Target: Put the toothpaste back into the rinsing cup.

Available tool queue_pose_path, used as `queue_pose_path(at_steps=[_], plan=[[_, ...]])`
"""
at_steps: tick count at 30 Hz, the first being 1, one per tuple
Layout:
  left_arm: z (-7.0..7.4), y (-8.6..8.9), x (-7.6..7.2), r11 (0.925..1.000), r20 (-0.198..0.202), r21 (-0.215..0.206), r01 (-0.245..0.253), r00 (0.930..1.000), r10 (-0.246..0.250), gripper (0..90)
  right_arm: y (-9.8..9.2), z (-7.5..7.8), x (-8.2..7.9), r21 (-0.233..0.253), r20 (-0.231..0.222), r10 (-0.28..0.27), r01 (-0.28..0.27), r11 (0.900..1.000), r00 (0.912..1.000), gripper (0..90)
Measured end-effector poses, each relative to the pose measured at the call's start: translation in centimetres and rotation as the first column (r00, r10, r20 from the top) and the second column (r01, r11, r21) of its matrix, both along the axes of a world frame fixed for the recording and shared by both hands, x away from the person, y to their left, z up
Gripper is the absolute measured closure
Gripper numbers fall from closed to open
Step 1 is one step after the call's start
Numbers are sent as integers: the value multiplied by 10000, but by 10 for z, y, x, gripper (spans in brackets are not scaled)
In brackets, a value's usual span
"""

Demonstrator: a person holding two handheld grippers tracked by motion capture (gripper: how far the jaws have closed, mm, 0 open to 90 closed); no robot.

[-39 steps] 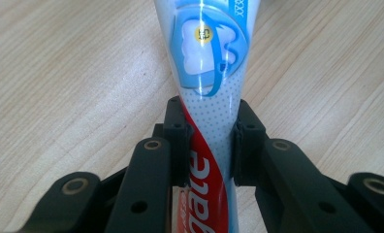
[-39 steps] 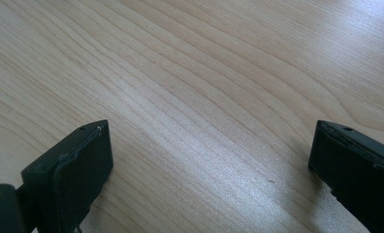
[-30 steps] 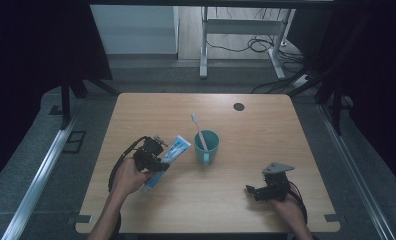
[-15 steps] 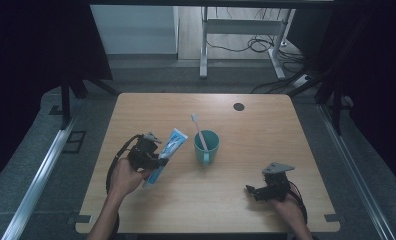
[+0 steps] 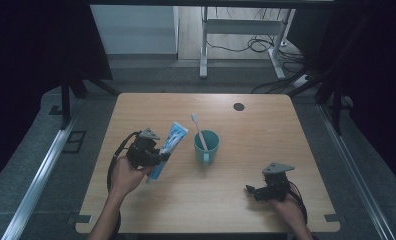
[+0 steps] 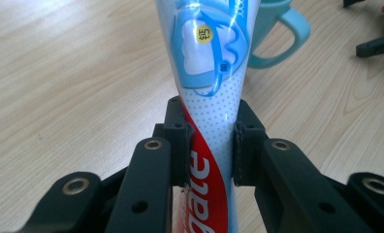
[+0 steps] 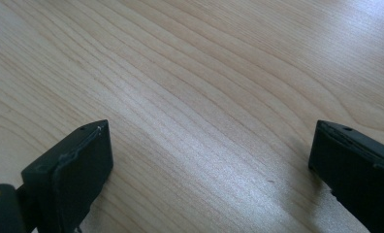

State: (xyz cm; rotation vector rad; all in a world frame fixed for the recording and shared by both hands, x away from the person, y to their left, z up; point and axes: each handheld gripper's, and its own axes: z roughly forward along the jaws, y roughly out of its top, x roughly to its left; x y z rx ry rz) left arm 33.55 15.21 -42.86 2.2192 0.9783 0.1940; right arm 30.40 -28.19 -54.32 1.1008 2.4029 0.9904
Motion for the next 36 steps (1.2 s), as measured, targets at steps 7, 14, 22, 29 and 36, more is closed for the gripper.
queue_pose_path(at_steps=[7, 14, 22, 29, 36], plan=[[5, -1, 1, 9993, 254, -380, -16, 9997, 26, 735, 0, 0, 0, 7, -16, -7, 7, 10000, 10000, 16], [11, -4, 2, 9963, 562, -864, 32, 9984, 17, 735, 0, 0, 0, 8, -17, -13, 13, 10000, 10000, 17], [18, -14, 6, 9903, 1010, -1383, 86, 9949, 55, 734, 0, 0, 0, 2, -29, 1, -1, 10000, 10000, 17], [23, -23, 14, 9835, 1290, -1811, 13, 9914, 225, 734, 0, 0, 0, 0, -23, -9, 9, 10000, 10000, 17], [27, -32, 21, 9772, 1541, -2122, -31, 9874, 366, 734, 0, 0, 0, -2, -24, -8, 8, 10000, 10000, 17]])
